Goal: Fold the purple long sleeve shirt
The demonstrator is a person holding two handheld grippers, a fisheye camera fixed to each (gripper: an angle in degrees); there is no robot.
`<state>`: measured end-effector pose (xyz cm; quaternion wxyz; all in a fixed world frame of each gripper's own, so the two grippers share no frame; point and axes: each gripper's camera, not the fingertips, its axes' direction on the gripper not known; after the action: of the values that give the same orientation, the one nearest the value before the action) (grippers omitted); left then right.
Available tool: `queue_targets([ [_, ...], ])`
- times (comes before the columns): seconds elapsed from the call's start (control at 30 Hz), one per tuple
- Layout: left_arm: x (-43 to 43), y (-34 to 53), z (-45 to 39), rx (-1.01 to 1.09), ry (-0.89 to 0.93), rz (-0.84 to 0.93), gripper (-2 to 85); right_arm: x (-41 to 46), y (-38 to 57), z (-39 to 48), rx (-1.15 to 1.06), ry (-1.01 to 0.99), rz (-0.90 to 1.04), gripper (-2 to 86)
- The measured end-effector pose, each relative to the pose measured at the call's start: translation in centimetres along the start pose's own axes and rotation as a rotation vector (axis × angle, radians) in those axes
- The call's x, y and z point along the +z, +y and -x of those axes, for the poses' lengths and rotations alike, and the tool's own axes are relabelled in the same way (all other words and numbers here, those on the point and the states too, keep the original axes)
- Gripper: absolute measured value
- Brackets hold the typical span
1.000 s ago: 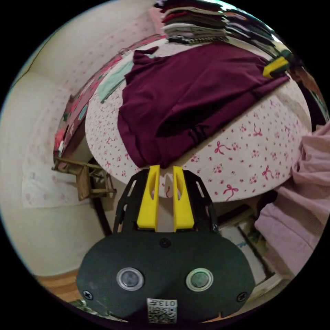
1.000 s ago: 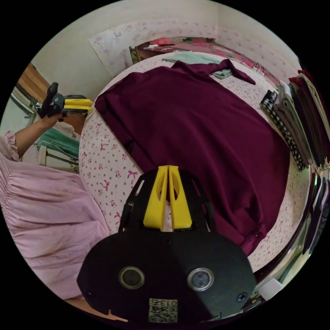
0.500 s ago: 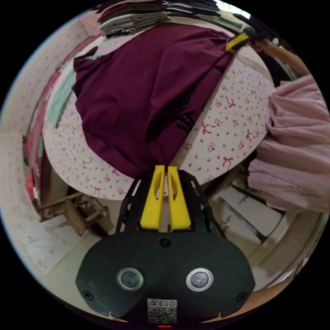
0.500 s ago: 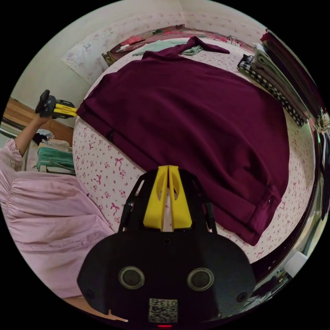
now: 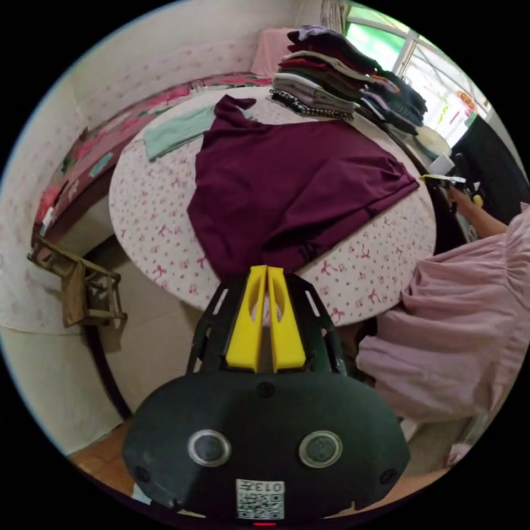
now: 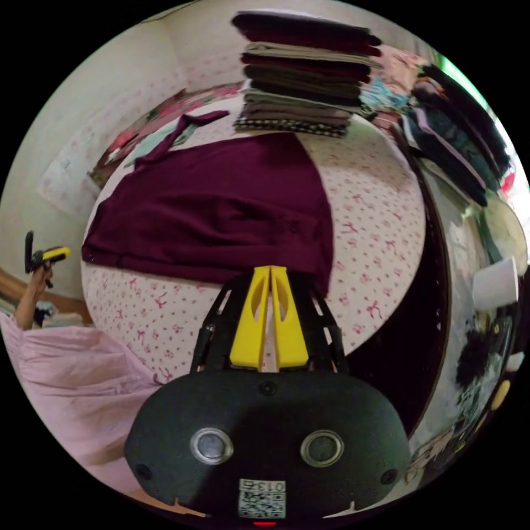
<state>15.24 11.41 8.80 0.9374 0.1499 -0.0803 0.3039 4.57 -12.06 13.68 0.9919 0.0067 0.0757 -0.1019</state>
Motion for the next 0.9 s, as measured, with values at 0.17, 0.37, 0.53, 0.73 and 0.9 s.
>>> queue_targets([
  [0.17,4.5,-5.7,-5.3,0.099,-0.153,0.049,-0.3,1.9,-0.9,-1.6,0.02,0.117,-0.016,0.3],
  [0.37,6.5,-6.4,-3.7,0.043,-0.098,0.143,-0.3,5.0,-1.8,-3.5,-0.029,0.086,0.104,0.3],
  [0.53,4.6,-5.4,-0.8,-0.114,-0.079,0.101,-0.3,1.7,-3.1,-5.7,0.006,0.072,-0.075,0.3],
  [0.73,3.1,-9.5,1.8,-0.172,-0.201,-0.007,-0.2,4.4,-10.1,-5.4,-0.103,-0.03,-0.067,0.7],
  [0.9,5.2,-17.8,3.9,-0.143,-0.255,-0.033,0.4,9.2,-19.1,-2.4,-0.245,-0.047,-0.033,2.3],
])
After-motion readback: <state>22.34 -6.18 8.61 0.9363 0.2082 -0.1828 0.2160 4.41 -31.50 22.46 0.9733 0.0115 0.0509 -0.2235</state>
